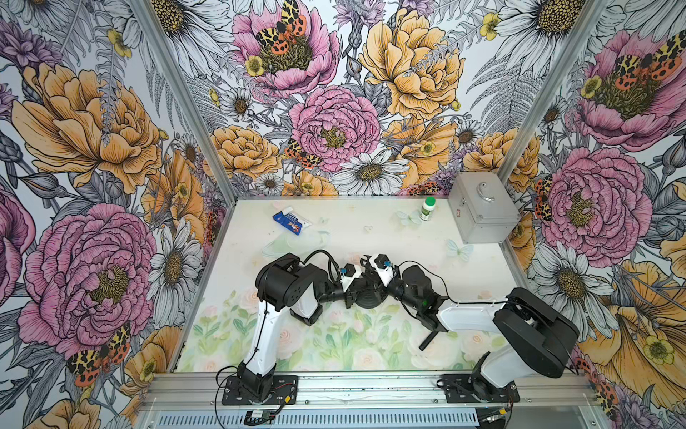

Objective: Assemble a microphone stand
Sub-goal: Screw the microphone stand pole into the microphone stand base.

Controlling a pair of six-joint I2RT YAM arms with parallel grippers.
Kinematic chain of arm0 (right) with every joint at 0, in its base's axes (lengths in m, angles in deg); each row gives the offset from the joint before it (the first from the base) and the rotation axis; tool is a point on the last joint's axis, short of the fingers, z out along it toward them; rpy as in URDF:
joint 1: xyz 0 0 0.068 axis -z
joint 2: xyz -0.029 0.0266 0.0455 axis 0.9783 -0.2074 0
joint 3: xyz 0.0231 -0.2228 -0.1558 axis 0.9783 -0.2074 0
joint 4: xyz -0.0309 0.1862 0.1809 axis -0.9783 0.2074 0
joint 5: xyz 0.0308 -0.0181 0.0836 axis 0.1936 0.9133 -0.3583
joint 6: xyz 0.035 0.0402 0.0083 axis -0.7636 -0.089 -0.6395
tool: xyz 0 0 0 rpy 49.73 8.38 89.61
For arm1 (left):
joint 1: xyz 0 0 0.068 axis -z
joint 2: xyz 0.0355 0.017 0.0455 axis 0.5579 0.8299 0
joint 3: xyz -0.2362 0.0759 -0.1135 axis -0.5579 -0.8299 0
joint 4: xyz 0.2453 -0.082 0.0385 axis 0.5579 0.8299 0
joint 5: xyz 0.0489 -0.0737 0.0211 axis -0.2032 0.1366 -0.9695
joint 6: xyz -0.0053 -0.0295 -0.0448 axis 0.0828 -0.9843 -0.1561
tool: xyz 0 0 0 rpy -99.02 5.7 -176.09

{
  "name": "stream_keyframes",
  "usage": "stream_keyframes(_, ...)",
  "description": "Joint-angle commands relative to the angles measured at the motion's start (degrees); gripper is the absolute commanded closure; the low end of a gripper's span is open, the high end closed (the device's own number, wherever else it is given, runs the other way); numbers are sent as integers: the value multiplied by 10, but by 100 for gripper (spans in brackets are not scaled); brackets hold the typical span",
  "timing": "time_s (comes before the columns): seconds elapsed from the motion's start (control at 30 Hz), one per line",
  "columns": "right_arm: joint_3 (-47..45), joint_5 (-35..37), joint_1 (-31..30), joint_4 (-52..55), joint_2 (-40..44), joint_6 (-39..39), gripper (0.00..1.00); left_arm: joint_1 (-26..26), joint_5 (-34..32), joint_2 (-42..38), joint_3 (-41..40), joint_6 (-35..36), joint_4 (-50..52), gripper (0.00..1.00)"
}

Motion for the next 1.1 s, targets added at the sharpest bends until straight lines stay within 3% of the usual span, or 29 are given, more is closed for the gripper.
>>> stream_keyframes(0.0, -2, 251, -46, -28, -21, -22, 100, -6, -24, 28, -2, -12, 30, 76)
stream_keyframes(0.07, 7, 202, -44, -18, -23, 44, 100, -5, -26, 28, -5, -16, 30, 76)
stream_keyframes(0.1, 5, 172, -39, -16, -16, 71, 94, -2, -26, 28, -7, -12, 30, 76)
stream_keyframes(0.13, -1, 110, -26, -14, -3, 100, 80, 1, -27, 27, -8, -6, 29, 76)
stream_keyframes(0.17, -8, 28, -5, 0, 14, 119, 54, 1, -26, 26, -7, -4, 29, 76)
stream_keyframes(0.2, -10, -50, 21, 22, 29, 126, 44, -1, -25, 26, -6, -4, 30, 76)
stream_keyframes(0.23, -8, -139, 56, 50, 45, 128, 41, -4, -24, 25, -4, -7, 29, 76)
stream_keyframes(0.27, -5, -215, 82, 71, 56, 129, 39, -5, -24, 26, -4, -10, 30, 76)
stream_keyframes(0.37, 19, -352, 128, 159, 66, 166, 39, 1, -22, 25, -8, -5, 30, 76)
stream_keyframes(0.47, 57, -421, 150, 254, 51, 217, 41, -1, -19, 25, -3, -6, 30, 76)
stream_keyframes(0.57, 82, -468, 171, 259, 30, 209, 41, 0, -19, 23, -7, -5, 30, 76)
stream_keyframes(0.73, 113, -506, 179, 267, 11, 202, 44, -1, -17, 25, -2, -6, 30, 76)
stream_keyframes(0.8, 121, -509, 179, 269, 7, 201, 49, -2, -18, 26, -4, -8, 30, 76)
stream_keyframes(0.9, 124, -487, 180, 272, 4, 205, 64, 1, -21, 26, -5, -4, 29, 76)
stream_keyframes(0.97, 118, -430, 175, 268, 5, 194, 85, -3, -23, 24, -4, -7, 30, 77)
stream_keyframes(1.0, 109, -391, 169, 256, 7, 179, 93, -4, -27, 23, -5, -9, 29, 77)
stream_keyframes(1.07, 67, -247, 134, 184, 17, 129, 100, -2, -33, 22, -10, -8, 29, 76)
